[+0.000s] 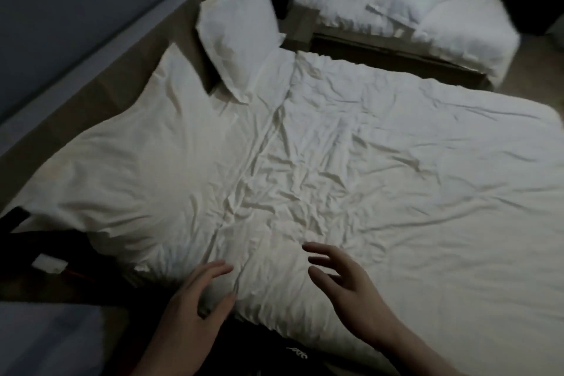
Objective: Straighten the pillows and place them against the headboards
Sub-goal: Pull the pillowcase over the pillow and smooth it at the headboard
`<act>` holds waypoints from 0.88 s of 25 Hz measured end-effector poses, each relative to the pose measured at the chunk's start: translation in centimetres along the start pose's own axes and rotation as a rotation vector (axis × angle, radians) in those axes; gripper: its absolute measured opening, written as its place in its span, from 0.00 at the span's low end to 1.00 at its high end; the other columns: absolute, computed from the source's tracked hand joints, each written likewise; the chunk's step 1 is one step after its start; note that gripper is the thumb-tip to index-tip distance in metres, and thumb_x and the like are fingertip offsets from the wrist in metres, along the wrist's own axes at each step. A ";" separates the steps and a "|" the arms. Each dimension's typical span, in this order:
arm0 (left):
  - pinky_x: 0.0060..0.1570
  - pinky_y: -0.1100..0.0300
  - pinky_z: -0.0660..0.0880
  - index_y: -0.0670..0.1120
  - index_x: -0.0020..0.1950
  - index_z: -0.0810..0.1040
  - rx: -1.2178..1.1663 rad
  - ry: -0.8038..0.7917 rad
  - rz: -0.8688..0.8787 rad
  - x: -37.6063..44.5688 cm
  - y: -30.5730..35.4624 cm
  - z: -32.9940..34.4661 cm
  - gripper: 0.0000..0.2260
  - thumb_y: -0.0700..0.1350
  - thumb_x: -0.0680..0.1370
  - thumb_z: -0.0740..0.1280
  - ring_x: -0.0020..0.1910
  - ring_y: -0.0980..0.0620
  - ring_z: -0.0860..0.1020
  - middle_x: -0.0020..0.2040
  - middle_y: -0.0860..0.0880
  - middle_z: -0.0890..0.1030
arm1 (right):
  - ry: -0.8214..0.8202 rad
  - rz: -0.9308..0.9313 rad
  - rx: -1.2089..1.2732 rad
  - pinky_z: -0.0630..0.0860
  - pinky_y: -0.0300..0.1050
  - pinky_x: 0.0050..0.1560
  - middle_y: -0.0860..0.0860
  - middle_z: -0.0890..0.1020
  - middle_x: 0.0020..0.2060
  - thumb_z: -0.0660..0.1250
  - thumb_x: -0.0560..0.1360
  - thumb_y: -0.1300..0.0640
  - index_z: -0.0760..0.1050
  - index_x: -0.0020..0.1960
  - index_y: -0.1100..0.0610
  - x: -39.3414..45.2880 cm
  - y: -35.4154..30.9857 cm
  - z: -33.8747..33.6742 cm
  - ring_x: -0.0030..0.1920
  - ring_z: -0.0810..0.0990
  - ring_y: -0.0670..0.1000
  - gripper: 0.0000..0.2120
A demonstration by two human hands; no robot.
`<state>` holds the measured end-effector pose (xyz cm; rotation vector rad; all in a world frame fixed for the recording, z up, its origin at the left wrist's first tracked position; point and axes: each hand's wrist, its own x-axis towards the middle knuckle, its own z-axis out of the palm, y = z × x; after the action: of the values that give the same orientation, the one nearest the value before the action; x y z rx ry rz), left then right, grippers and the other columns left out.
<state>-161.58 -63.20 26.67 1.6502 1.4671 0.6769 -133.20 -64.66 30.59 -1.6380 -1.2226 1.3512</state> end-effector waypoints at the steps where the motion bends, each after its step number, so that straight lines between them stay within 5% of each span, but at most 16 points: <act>1: 0.64 0.74 0.69 0.57 0.59 0.83 -0.022 -0.017 0.020 -0.6 1.2 0.6 0.16 0.56 0.71 0.72 0.66 0.69 0.75 0.65 0.68 0.77 | 0.027 0.010 0.014 0.78 0.38 0.62 0.37 0.82 0.64 0.69 0.81 0.57 0.80 0.62 0.40 -2.1 0.2 -1.3 0.65 0.79 0.38 0.14; 4: 0.65 0.74 0.69 0.57 0.60 0.83 -0.032 -0.104 0.061 -1.6 4.8 3.0 0.15 0.53 0.73 0.74 0.67 0.69 0.74 0.66 0.68 0.77 | 0.110 0.035 0.028 0.79 0.42 0.63 0.40 0.83 0.62 0.70 0.80 0.54 0.80 0.63 0.37 -7.4 1.5 -5.4 0.65 0.80 0.38 0.15; 11: 0.67 0.60 0.72 0.63 0.62 0.80 0.020 -0.274 0.168 -3.7 14.1 11.9 0.15 0.48 0.78 0.74 0.70 0.64 0.74 0.68 0.66 0.75 | 0.301 0.077 0.184 0.79 0.32 0.52 0.42 0.86 0.58 0.70 0.80 0.58 0.82 0.60 0.37 -17.7 6.5 -14.3 0.63 0.81 0.38 0.16; 15: 0.69 0.57 0.72 0.64 0.63 0.78 0.028 -0.369 0.181 -6.7 19.7 21.4 0.15 0.49 0.79 0.72 0.70 0.63 0.73 0.68 0.66 0.75 | 0.392 0.122 0.252 0.80 0.41 0.61 0.44 0.87 0.56 0.70 0.79 0.57 0.83 0.58 0.37 -25.0 12.0 -21.9 0.63 0.82 0.40 0.16; 22: 0.68 0.58 0.73 0.61 0.62 0.79 -0.039 -0.386 0.149 -14.2 29.6 39.7 0.14 0.47 0.79 0.72 0.69 0.62 0.74 0.67 0.64 0.76 | 0.379 0.129 0.250 0.81 0.40 0.60 0.42 0.87 0.57 0.69 0.80 0.61 0.83 0.58 0.37 -33.3 20.0 -37.9 0.63 0.82 0.42 0.19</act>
<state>-115.55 -85.61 32.22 1.7561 1.0583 0.4306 -92.34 -100.33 32.21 -1.7144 -0.7089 1.1462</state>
